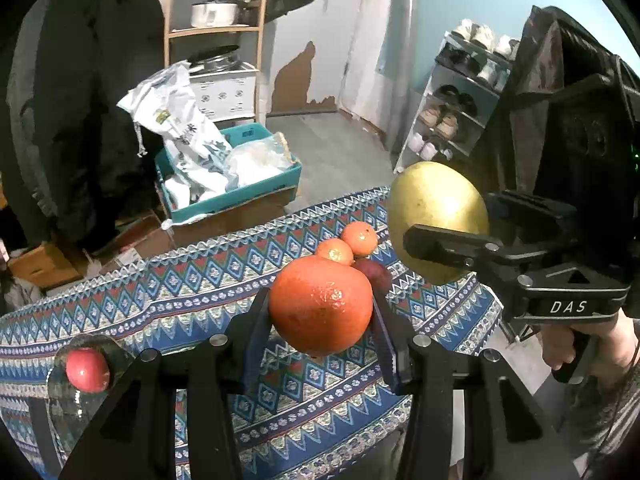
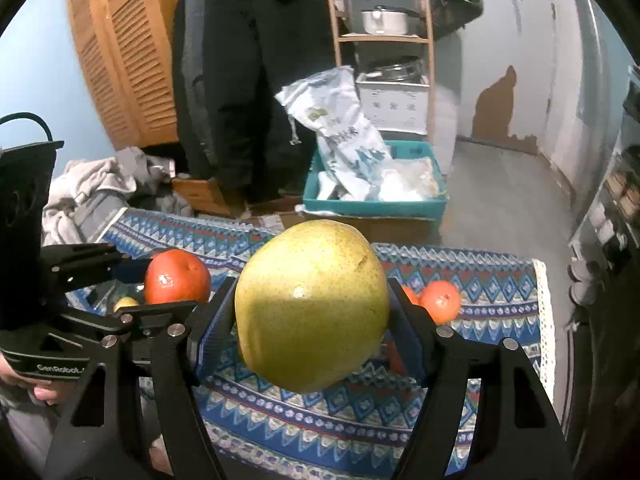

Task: Organize fruits
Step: 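Lift the orange with the left tool while the right tool lifts the pear toward the bowl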

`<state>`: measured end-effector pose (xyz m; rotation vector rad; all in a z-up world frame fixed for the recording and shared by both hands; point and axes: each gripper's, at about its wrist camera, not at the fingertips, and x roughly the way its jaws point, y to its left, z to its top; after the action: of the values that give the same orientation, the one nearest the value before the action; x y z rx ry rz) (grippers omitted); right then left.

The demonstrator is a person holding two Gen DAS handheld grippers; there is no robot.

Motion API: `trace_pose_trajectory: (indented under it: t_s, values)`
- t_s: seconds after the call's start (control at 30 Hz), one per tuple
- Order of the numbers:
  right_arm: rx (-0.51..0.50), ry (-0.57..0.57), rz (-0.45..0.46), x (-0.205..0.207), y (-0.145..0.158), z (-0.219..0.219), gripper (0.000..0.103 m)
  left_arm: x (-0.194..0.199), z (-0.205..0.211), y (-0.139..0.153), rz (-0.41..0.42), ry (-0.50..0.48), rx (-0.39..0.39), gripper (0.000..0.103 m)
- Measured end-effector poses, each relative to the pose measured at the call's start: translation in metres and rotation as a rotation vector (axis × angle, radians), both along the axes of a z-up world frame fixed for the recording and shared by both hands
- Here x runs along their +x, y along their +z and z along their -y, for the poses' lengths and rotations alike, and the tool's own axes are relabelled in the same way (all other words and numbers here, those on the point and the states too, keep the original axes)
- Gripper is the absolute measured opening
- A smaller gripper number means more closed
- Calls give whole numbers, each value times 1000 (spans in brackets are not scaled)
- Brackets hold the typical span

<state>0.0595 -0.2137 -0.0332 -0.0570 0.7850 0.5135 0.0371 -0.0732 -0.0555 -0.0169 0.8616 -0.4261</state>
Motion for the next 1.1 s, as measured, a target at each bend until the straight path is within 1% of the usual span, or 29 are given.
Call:
trace_pose_trajectory:
  t_s: [0.23, 0.43, 0.73, 1.1]
  values:
    - [1, 45, 8, 2, 6, -31, 72, -5, -27, 6, 9, 41, -19, 48]
    - [-5, 86, 4, 5, 6, -58, 72, -12, -50, 8, 18, 78, -30, 48]
    - [-10, 146, -7, 10, 4, -102, 72, -19, -90, 3, 1, 144, -57, 48]
    - [-5, 236, -45, 16, -6, -165, 72, -28, -147, -10, -29, 254, -82, 48]
